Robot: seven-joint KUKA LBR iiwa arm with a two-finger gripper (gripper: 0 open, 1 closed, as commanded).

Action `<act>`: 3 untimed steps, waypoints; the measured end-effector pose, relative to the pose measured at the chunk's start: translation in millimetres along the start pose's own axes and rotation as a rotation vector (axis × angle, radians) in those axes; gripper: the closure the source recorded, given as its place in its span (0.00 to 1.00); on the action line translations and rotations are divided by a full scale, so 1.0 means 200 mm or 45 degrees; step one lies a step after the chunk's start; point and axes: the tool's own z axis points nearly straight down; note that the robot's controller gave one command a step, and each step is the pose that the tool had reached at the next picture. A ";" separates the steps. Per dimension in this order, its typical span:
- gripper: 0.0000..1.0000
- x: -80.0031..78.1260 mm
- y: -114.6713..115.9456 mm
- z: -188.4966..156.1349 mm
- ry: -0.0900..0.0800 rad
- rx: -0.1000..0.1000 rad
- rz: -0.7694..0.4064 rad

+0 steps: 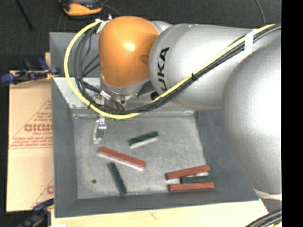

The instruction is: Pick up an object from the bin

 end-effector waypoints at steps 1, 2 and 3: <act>0.00 -0.01 0.00 -0.02 -0.010 -0.002 0.005; 0.00 0.04 -0.13 0.28 -0.013 -0.003 0.129; 0.00 0.08 -0.33 0.34 -0.008 0.003 -0.071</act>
Offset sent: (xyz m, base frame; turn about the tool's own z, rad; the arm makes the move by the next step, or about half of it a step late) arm -0.0261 -0.0692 -0.1552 0.2658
